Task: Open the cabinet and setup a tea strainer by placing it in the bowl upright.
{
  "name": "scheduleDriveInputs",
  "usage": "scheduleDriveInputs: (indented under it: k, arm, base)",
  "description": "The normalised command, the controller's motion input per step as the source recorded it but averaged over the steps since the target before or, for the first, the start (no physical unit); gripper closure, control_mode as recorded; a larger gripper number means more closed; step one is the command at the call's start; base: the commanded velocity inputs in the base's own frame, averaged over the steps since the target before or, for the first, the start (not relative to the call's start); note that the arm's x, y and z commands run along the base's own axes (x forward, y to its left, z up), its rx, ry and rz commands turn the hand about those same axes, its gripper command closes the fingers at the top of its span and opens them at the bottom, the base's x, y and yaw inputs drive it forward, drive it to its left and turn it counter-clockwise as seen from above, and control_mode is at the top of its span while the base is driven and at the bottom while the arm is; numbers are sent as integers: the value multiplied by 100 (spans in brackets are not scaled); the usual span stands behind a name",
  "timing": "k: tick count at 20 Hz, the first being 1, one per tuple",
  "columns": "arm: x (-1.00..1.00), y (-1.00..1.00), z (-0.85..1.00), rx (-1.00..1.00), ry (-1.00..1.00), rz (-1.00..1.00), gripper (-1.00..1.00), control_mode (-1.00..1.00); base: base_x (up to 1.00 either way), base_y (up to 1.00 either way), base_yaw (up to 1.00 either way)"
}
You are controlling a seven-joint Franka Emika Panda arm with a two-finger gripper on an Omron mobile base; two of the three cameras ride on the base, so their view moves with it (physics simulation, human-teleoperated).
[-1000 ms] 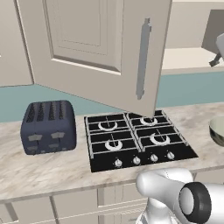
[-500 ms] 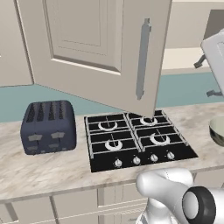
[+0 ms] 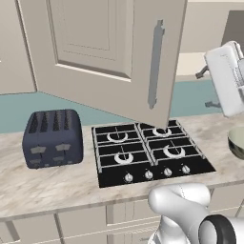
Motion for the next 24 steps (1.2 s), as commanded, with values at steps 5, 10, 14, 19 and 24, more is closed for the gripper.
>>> scheduleDriveInputs:
  k: [5,10,14,19,24]
  arm:
    - [10,34,-32,11,0,11,-100,-100]
    - [28,56,-29,6,0,17,-100,-100]
    - [17,43,-5,18,-1,19,-100,-100]
    - [5,38,0,22,-1,18,-100,-100]
    - [0,42,0,20,0,18,-100,-100]
  base:
    - [0,0,0]
    - [0,0,0]
    - [0,0,0]
    - [0,0,0]
    - [0,0,0]
